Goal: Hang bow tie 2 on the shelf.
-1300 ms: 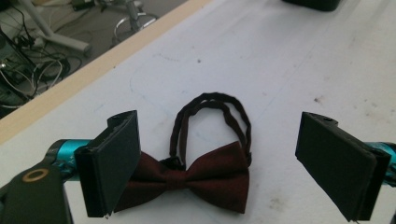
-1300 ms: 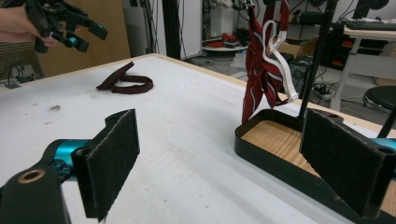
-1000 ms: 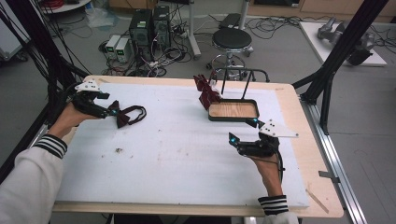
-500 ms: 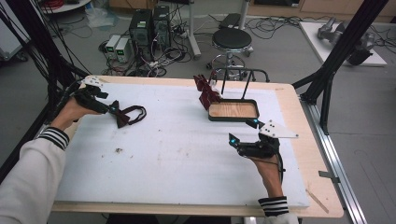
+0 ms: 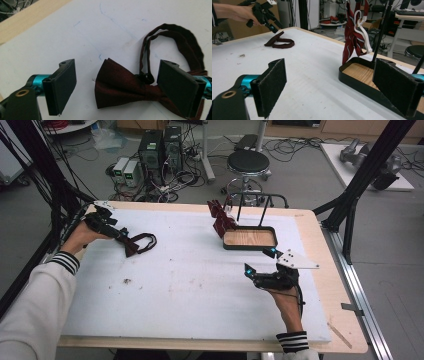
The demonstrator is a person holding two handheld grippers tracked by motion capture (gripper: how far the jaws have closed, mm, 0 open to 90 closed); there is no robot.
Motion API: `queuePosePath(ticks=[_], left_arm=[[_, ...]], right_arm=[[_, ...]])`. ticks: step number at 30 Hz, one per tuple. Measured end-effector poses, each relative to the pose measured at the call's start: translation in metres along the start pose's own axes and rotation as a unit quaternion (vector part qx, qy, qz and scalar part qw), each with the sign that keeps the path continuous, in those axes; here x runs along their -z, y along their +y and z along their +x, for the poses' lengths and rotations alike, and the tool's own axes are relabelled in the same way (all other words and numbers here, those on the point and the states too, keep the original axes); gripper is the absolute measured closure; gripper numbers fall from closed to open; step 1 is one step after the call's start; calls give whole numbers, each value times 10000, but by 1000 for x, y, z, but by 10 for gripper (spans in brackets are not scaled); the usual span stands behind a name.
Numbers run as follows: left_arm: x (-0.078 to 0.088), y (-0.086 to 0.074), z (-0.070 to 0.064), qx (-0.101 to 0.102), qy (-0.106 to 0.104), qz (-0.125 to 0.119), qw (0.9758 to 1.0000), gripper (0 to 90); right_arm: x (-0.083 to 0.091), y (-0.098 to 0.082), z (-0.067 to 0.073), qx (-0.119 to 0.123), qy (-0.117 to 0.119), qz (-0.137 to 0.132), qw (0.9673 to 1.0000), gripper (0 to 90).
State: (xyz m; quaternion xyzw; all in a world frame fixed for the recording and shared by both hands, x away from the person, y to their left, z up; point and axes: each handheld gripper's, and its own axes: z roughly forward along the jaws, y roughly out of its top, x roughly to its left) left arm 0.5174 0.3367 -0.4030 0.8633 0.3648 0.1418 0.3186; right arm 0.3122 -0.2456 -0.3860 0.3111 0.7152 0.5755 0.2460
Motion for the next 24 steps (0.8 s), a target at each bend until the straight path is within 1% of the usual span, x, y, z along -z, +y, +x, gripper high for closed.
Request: queuePosePath(ticks=[1,2,4,5,7,8,9,10,11,12,13,16,17,18,19,20,24], left_arm=[[-2,0,0,31,8,27,10000,178],[-4,-1,0,41,14,53,10000,178],[-7,-1,1,87,35,124,9999,183],[-10,-2,1,142,40,176,9997,184],[-11,-3,2,161,33,191,9997,188],[-12,-3,2,177,41,235,9996,197],[-15,-4,3,258,44,288,9992,220],[-15,-4,3,258,44,288,9992,226],[-17,-4,4,328,29,328,9989,232],[-17,-4,4,328,29,328,9989,243],[-19,-5,4,408,19,346,9986,255],[-20,-5,4,440,-10,379,9983,272],[-20,-5,4,497,-78,364,9981,323],[-20,-5,4,497,-78,364,9981,353],[-21,-5,4,479,-131,360,9981,383],[-21,-5,4,479,-131,360,9981,390],[-21,-5,3,582,-105,379,9975,429]], right_arm=[[-1,0,0,42,-5,12,10000,113],[-1,0,1,-8,11,48,10000,113],[-1,0,1,-20,11,51,10000,113],[-1,0,1,6,12,41,10000,113],[-1,0,0,40,-11,16,10000,113],[0,0,0,20,-13,30,10000,113],[0,0,0,-6,-4,41,10000,113],[0,0,0,-42,-15,56,10000,113],[0,0,0,-24,-13,43,10000,113],[0,0,0,3,-6,46,10000,113],[0,0,0,11,-2,34,10000,113],[-1,0,0,14,9,24,10000,113],[-1,-1,1,-52,7,72,10000,113],[-1,-1,1,-52,7,72,10000,113],[-1,-1,0,-16,13,52,10000,113],[-1,-1,0,-17,15,50,10000,113],[-1,-1,0,-27,19,51,10000,113]])
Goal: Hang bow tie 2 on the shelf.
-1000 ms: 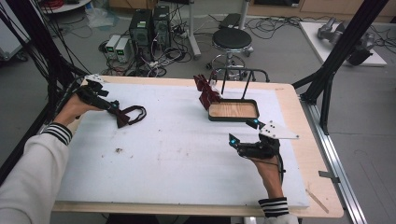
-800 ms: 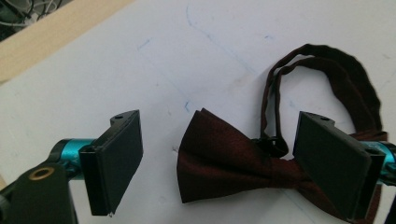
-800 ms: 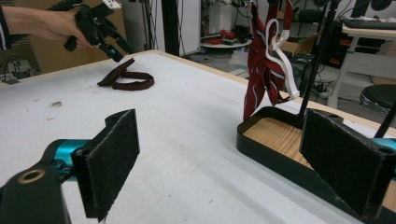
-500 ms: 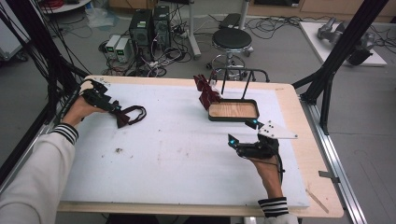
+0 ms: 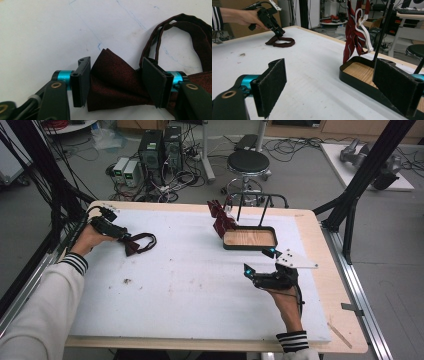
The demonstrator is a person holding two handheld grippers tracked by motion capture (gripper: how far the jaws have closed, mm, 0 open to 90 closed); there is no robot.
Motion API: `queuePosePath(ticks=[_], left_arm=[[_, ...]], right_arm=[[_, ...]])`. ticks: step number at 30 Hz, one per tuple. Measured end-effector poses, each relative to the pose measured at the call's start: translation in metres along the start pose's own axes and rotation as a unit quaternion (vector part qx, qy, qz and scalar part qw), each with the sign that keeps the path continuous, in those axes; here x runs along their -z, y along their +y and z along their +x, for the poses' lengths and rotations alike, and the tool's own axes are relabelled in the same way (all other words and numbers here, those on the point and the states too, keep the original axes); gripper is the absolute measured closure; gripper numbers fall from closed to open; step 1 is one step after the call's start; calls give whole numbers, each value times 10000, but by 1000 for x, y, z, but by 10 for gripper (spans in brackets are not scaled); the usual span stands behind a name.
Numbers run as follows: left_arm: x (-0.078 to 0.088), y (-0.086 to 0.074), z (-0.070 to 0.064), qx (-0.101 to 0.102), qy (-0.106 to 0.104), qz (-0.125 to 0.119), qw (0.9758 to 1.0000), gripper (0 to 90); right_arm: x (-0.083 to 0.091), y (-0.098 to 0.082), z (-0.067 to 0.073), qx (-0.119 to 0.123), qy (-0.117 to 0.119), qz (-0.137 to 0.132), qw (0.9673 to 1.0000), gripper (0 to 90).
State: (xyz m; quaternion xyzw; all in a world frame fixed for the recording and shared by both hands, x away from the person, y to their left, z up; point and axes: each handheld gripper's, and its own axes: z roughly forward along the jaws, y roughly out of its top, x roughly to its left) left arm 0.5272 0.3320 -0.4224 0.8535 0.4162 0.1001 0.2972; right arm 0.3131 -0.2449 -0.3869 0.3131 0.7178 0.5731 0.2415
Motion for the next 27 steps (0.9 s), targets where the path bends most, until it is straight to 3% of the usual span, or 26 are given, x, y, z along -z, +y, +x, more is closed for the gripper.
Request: queuePosePath(ticks=[6,10,23,27], left_arm=[[0,1,-5,-67,57,24,10000,609],[1,1,-7,-106,-49,79,9999,747],[6,-1,-12,-92,-9,-8,10000,776],[11,1,-17,-172,68,-198,9996,775]], right_arm=[[0,0,0,0,-1,11,10000,113],[-2,0,0,58,8,4,10000,113],[-4,-1,1,46,56,18,10000,113],[-4,0,2,18,69,29,10000,113]])
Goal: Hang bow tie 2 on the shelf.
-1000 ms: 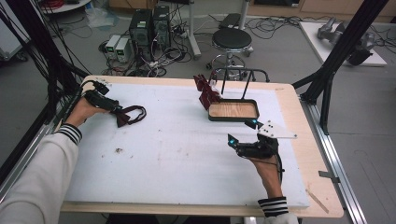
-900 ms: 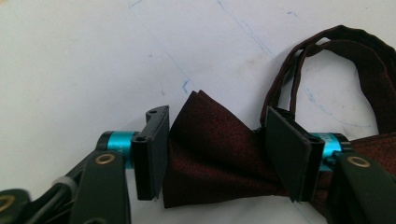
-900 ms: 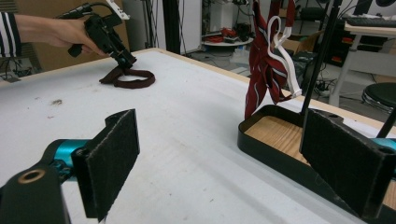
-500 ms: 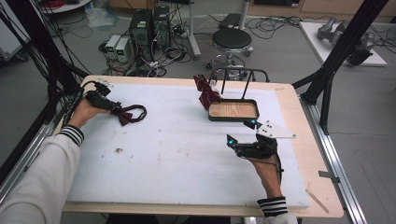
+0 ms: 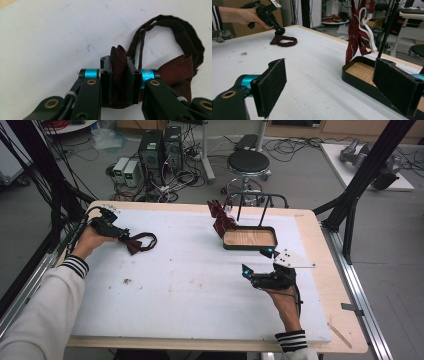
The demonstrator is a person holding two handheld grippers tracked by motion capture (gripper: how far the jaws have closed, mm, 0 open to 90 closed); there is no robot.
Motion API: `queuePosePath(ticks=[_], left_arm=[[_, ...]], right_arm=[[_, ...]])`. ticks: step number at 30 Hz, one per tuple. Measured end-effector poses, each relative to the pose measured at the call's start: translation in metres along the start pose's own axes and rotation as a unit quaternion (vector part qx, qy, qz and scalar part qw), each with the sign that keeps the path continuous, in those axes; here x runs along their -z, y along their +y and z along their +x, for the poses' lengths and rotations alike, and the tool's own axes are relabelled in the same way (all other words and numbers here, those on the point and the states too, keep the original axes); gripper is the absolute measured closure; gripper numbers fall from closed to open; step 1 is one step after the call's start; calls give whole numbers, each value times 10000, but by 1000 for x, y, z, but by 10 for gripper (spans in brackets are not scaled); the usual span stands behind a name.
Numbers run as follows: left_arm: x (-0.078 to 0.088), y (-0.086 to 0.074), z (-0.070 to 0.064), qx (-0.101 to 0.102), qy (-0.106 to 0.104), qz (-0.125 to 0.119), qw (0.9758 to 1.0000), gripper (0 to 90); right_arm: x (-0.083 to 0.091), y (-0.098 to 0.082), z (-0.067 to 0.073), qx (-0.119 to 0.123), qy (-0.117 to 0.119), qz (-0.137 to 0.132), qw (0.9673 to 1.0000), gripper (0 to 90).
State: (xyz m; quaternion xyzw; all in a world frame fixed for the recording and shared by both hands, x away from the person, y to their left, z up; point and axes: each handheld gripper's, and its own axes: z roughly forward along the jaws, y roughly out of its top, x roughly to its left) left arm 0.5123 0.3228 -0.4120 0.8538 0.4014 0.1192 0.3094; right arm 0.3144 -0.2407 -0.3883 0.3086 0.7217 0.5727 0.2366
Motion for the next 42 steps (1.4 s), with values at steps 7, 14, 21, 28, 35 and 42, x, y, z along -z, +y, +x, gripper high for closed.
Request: queuePosePath(ticks=[7,14,21,28,35,42], left_arm=[[11,1,-14,-178,79,-384,9991,775],[30,6,-33,-236,25,-787,9966,775],[46,15,-57,-363,-56,-1161,9926,775],[53,21,-84,-508,-174,-1440,9881,774],[59,26,-112,-671,-414,-1711,9821,773],[68,36,-138,-831,-647,-2085,9723,773]], right_arm=[[0,0,0,-3,39,-60,10000,113],[-2,1,3,17,133,-119,9998,113],[-1,3,6,45,224,-203,9995,113],[0,8,9,22,343,-336,9988,113],[-2,13,15,60,473,-380,9981,113],[-5,18,19,109,600,-418,9973,113]])
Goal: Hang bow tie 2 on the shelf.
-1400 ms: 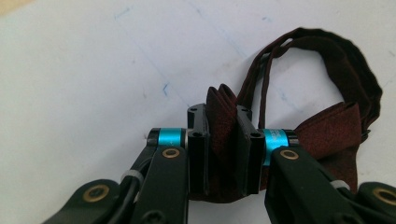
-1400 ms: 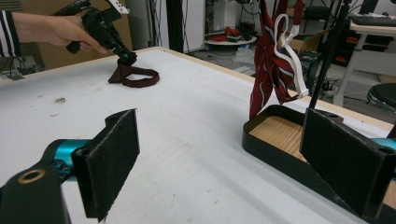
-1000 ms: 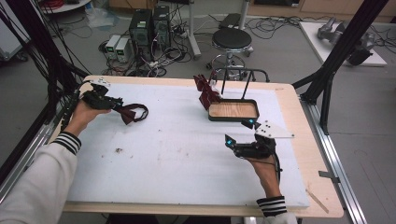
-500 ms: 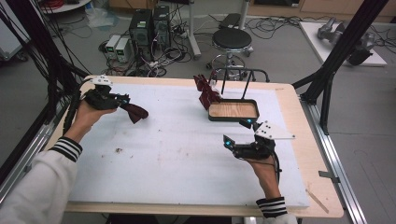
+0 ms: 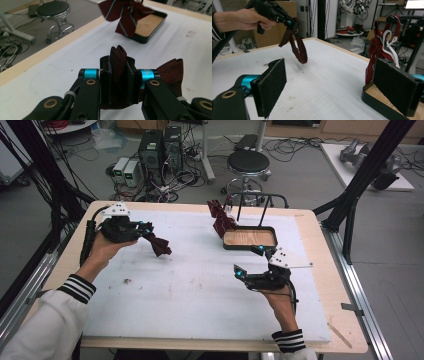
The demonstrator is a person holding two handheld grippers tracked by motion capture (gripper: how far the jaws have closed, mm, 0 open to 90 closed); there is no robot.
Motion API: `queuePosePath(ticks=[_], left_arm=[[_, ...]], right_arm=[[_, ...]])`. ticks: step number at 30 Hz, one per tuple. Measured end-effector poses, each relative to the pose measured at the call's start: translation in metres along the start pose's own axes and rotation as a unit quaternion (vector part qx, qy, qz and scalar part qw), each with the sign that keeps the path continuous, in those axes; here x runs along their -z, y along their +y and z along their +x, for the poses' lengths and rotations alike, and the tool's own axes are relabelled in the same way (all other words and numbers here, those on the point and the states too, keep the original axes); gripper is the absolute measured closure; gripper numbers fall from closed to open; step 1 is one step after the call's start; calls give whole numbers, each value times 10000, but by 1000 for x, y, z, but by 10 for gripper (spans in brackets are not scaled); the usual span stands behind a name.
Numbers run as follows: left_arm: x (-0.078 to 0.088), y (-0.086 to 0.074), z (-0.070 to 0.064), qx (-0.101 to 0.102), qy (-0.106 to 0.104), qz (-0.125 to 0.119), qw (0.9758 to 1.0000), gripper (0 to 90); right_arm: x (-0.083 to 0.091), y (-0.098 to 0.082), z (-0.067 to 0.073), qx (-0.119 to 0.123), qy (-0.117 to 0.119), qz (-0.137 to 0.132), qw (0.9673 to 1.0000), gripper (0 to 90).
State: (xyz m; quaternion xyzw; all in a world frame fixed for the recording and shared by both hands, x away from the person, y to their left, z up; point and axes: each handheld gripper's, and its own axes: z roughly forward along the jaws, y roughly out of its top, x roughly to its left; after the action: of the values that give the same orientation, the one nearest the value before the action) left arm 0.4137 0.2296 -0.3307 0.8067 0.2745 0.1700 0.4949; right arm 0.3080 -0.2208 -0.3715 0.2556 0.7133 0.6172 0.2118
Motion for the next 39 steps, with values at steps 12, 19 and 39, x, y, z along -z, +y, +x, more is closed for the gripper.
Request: queuePosePath(ticks=[12,19,39], left_arm=[[-7,11,-32,-220,-323,-318,9987,772],[-9,17,-49,-272,-501,-562,9968,773],[-24,30,-86,-400,-863,-815,9921,773]], right_arm=[[-16,6,7,65,212,-2,9998,113],[-28,15,13,88,392,-19,9992,114],[-54,29,25,4,817,1,9967,144]])
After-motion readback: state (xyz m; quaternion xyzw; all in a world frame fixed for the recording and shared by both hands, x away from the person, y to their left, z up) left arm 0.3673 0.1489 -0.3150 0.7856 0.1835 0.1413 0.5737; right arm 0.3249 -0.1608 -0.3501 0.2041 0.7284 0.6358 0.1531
